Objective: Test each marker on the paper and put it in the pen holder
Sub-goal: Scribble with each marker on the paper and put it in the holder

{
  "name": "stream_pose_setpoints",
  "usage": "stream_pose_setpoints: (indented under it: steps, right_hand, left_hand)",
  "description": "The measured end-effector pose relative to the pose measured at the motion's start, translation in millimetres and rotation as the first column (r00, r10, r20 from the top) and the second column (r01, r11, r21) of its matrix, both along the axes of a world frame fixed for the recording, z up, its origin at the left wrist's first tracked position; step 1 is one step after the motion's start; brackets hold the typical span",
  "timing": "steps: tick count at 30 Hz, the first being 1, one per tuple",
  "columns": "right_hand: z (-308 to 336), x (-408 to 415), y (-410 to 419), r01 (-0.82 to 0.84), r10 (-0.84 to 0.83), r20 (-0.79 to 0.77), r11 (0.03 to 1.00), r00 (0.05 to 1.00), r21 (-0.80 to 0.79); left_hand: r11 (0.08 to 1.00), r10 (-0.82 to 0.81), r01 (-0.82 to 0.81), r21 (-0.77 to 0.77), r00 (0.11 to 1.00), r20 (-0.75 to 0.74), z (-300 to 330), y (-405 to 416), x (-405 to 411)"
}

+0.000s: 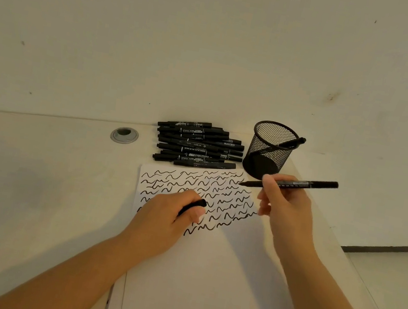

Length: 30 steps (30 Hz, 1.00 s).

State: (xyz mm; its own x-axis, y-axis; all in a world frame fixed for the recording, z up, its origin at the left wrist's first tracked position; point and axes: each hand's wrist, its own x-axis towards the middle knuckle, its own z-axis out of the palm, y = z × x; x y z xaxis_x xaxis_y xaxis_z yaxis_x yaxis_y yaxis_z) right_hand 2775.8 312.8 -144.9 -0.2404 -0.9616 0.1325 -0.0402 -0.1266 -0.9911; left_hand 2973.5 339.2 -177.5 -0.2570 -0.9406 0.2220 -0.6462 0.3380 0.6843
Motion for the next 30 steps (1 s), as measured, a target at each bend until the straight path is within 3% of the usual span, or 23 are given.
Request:
stream_pose_setpoints:
  steps: [4,6,21,30]
  right_hand:
    - [0.7,20.8,-1.2,-0.150,0.131,0.279,0.988,0.951,0.047]
    - [-5.6,24.4,0.9,-0.169,0.148,0.325,0.985,0.934,0.037]
    - [-16.1,28.3,5.6,-0.286,0.279,0.092,0.956,0.956,0.072]
    - [-13.5,40.5,19.2,-0.430,0.430,0.011,0.901,0.903,0.061]
  left_hand:
    - [1.000,0.011,-0.011,-0.013,1.000,-0.001,-3.0,1.3,0.4]
    - [1.000,0.009,-0.010,-0.021,1.000,-0.009,-3.9,1.7,0.5]
    - [1.000,-0.006,0.006,0.000,1.000,0.004,-1.4,-1.9,1.0]
    - [0.994,0.012,-0.014,-0.112,1.000,-0.021,1.2,5.1,-0.4]
